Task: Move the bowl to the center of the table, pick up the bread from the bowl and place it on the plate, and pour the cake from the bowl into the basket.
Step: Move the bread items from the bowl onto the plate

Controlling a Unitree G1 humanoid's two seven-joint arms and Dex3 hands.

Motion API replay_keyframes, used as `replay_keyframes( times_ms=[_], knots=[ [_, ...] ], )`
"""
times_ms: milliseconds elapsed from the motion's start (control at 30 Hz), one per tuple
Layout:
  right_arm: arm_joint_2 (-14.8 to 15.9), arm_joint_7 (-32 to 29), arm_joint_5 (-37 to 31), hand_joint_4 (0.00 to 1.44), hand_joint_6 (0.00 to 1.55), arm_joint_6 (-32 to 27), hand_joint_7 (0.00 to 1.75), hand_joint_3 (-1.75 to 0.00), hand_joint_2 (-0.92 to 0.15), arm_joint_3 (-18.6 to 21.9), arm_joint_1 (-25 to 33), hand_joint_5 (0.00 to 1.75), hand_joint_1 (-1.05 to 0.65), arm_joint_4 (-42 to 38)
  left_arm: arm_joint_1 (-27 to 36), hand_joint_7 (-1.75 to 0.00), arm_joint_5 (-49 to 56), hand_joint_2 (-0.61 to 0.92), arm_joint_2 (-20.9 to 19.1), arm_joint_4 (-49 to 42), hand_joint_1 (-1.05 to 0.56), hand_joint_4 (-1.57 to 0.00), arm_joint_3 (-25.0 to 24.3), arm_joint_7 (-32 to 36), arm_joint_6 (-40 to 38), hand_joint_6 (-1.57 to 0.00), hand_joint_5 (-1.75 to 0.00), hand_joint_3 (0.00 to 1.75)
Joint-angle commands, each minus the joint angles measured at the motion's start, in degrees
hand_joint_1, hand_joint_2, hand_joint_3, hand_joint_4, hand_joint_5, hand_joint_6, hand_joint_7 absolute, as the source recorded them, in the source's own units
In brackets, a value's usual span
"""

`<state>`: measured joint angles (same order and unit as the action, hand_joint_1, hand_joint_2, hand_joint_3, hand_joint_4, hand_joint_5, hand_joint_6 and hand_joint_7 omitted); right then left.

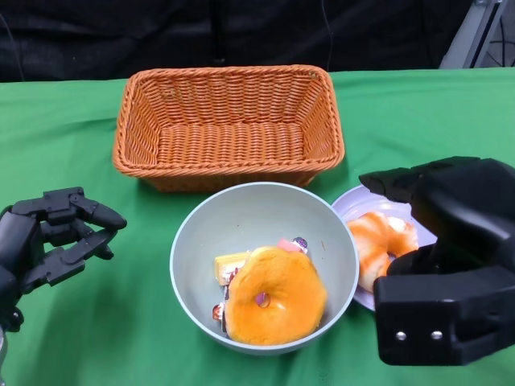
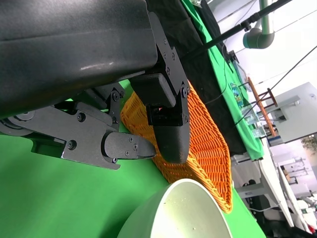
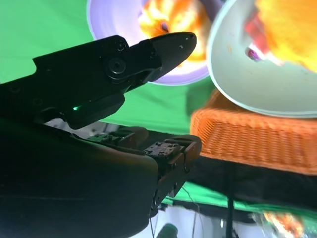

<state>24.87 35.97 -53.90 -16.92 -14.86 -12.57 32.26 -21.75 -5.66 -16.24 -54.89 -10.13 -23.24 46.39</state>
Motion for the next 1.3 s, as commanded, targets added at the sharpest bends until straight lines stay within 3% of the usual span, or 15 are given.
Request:
replay_keyframes(
  times_ms=[33,233,533,967,1300],
  knots=[
    [0.13,1.16,2.79,0.49,0.42,0.15,0.02,-0.08,-0.92,2.56,1.09,0.08,-0.80,4.22,-0.42,-0.79,0.45,0.91,-1.08,-0.35,-0.12,-0.85,-0.01,0.75,0.35,-0.94,-1.21,0.24],
    [-1.86,-1.56,3.52,0.59,0.46,1.44,0.02,-0.05,-0.92,3.43,2.59,0.09,-0.77,8.13,-0.52,-0.79,0.65,0.92,-1.19,-0.64,-0.11,-0.84,-0.05,0.36,0.43,-0.94,-1.22,0.25],
    [-6.27,-0.37,12.53,0.66,0.51,1.86,0.02,-0.02,-0.92,0.74,-0.75,0.06,-0.75,5.66,-0.27,-0.79,1.38,0.92,-1.37,-0.22,-0.10,-0.84,0.11,1.04,0.88,-0.94,-1.22,0.26],
    [-8.37,2.46,19.82,0.61,0.45,-1.47,0.00,-0.05,-0.92,-4.12,-9.31,0.01,-0.75,-7.98,-0.24,-0.80,1.17,0.91,-1.23,-0.07,-0.12,-0.84,0.32,0.88,0.89,-0.93,-1.23,0.25],
    [-8.45,3.62,27.48,0.56,0.39,1.07,0.00,-0.15,-0.92,-6.54,-13.75,0.00,-0.78,-20.45,-0.04,-0.79,2.50,0.91,-1.53,0.08,-0.13,-0.85,0.89,2.40,1.50,-0.94,-1.24,0.25]
  ],
)
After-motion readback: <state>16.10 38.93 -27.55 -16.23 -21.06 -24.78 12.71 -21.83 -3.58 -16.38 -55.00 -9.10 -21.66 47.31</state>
